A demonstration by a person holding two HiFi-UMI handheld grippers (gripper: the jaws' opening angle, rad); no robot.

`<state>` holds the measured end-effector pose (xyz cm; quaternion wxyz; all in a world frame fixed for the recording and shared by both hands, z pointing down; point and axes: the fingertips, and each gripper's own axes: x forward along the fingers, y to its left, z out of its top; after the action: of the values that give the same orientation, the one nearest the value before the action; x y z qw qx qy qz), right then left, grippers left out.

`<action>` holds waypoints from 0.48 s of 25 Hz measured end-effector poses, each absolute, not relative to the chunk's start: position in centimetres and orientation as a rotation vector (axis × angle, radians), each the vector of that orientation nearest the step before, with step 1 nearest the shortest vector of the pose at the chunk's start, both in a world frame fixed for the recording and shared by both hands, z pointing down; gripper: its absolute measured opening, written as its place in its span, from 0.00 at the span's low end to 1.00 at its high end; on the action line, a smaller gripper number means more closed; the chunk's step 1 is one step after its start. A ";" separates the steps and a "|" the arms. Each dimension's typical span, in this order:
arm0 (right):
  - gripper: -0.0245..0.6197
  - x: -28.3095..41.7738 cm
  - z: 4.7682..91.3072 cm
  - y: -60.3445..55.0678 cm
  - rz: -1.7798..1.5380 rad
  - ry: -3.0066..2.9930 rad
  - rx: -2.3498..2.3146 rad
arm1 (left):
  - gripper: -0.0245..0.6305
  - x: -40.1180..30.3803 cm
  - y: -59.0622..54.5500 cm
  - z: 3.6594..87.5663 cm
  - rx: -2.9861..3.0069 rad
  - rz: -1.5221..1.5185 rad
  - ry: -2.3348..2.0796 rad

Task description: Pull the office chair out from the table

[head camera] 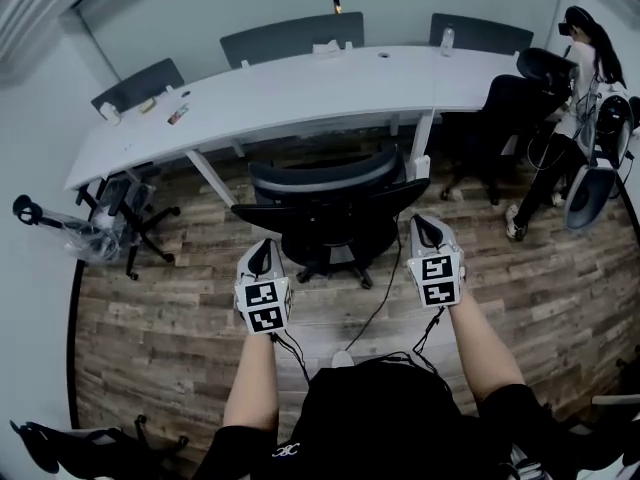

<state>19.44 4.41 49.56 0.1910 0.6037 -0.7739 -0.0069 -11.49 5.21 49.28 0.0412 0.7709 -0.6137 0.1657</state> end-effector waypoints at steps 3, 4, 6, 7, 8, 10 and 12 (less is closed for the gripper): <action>0.05 18.0 49.0 6.9 0.134 -2.299 1.722 | 0.05 -8.4 7.9 49.6 2.305 0.372 -1.839; 0.05 17.7 48.9 7.6 0.170 -2.330 1.709 | 0.05 -7.3 8.7 49.4 2.312 0.349 -1.827; 0.05 17.2 48.5 8.7 0.199 -2.380 1.673 | 0.05 -5.3 10.1 48.7 2.338 0.316 -1.800; 0.05 17.1 48.2 9.0 0.190 -2.396 1.659 | 0.05 -4.5 10.6 48.3 2.348 0.298 -1.784; 0.05 16.9 47.8 9.3 0.172 -2.404 1.650 | 0.05 -4.0 10.9 47.9 2.354 0.280 -1.769; 0.05 16.7 47.0 9.7 0.143 -2.415 1.643 | 0.05 -3.3 11.3 47.0 2.360 0.253 -1.749; 0.05 16.6 46.5 10.0 0.148 -2.430 1.647 | 0.05 -2.9 11.5 46.1 2.372 0.246 -1.753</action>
<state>16.62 9.97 46.46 0.1009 0.5574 -0.8226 0.0502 -2.87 11.54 46.10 0.0909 0.7982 -0.5897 0.0828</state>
